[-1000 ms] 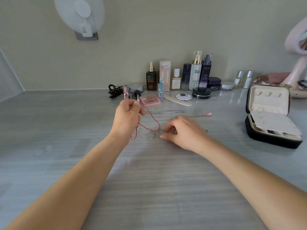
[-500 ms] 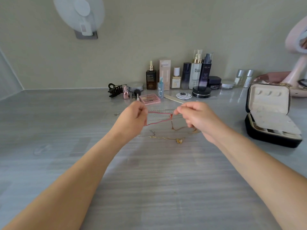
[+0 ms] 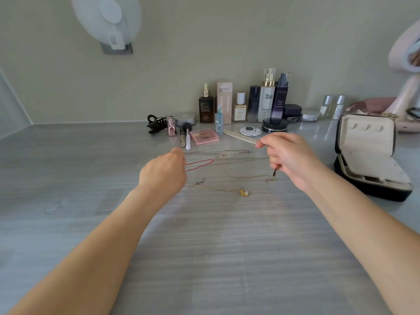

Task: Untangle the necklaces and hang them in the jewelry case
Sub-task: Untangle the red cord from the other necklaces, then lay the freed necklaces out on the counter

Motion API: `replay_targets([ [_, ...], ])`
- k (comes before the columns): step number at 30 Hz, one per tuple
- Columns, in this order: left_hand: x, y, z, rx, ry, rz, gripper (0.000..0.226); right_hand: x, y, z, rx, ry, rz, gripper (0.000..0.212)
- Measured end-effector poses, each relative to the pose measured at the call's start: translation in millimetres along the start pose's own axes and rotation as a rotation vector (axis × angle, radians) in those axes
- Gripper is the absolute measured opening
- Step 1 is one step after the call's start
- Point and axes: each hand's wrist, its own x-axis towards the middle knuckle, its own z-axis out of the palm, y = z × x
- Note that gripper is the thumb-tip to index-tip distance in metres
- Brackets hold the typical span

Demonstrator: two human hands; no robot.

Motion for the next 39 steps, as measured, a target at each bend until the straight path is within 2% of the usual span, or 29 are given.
replay_targets([
  [7,0.9,-5.0,2.6,0.049,-0.041,-0.072,0.011,-1.4,-3.5,-5.5,0.002,0.030,-0.050,0.014],
  [18,-7.9,1.1,-9.5,0.153,-0.151,-0.235,0.025,-5.5,-9.4,-5.5,0.032,0.006,-0.041,0.015],
  [22,-9.8,12.4,-7.3,0.168,-0.025,-0.053,0.030,-8.8,-10.9,-3.2,-0.068,-0.083,-0.079,0.016],
  [24,-12.5,23.1,-5.4,0.006,0.011,0.087,0.030,-12.7,-13.2,-1.3,-0.207,-0.166,-0.103,0.015],
  [26,-17.5,34.0,-2.9,-0.161,-0.026,0.189,0.027,-15.0,-12.7,0.9,-0.375,-0.253,-0.108,0.013],
  [28,-22.6,41.8,1.5,-0.232,-0.068,0.258,0.026,-15.4,-10.5,2.1,-0.515,-0.326,-0.100,0.017],
  [30,-25.6,46.6,5.2,-0.252,-0.090,0.297,0.024,-14.5,-9.2,1.3,-0.582,-0.392,-0.068,0.024],
  [32,-26.4,48.9,6.8,-0.264,-0.099,0.308,0.023,-12.8,-8.7,-1.6,-0.562,-0.416,-0.033,0.021],
  [36,-25.2,46.2,7.6,-0.264,-0.110,0.291,0.023,-2.9,-7.1,-15.5,-0.675,-0.307,-0.082,0.010],
  [39,-24.4,44.4,7.3,-0.280,-0.105,0.277,0.022,-1.5,-9.6,-25.8,-0.807,-0.312,0.012,0.008],
])
